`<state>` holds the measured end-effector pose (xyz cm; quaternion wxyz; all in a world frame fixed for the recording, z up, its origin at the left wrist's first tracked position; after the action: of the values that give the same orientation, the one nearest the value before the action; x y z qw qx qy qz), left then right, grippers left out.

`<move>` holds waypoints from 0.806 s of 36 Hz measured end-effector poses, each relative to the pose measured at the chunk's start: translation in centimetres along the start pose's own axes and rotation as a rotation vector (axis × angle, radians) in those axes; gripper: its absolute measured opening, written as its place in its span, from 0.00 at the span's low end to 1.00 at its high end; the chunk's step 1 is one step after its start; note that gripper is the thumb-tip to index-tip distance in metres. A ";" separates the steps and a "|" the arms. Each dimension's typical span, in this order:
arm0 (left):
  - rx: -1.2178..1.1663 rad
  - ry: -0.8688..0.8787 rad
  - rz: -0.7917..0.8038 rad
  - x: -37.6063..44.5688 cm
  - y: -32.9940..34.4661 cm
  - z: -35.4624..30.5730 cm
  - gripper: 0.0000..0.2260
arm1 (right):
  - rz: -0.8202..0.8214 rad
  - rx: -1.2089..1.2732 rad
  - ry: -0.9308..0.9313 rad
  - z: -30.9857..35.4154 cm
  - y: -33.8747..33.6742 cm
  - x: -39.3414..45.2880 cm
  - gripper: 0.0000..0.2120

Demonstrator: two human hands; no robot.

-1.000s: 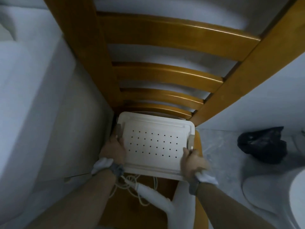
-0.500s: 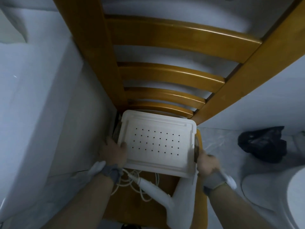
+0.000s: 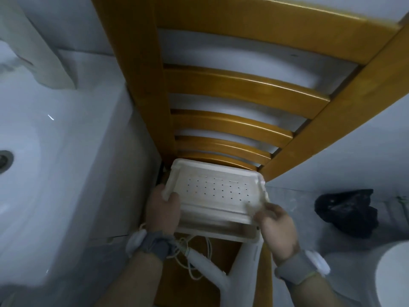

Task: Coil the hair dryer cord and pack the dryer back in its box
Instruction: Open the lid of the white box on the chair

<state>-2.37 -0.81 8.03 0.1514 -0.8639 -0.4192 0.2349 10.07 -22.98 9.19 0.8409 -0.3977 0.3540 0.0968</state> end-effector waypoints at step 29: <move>0.606 0.068 0.425 1.8 1.0 9.4 0.33 | -0.069 -0.188 -0.203 12.2 -1.2 4.1 0.19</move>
<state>-5.77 0.66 -0.84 0.3622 -0.8548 -0.1367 0.3455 19.91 -15.24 12.44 0.8342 -0.4750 0.2427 0.1402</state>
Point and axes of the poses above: each hand's wrist, its own x-axis towards the middle knuckle, its own y-axis out of the palm, z = x × y, the point moved 1 cm from there along x, towards the middle knuckle, and after that the axes turned 15 degrees about y, right-handed, at the moved point
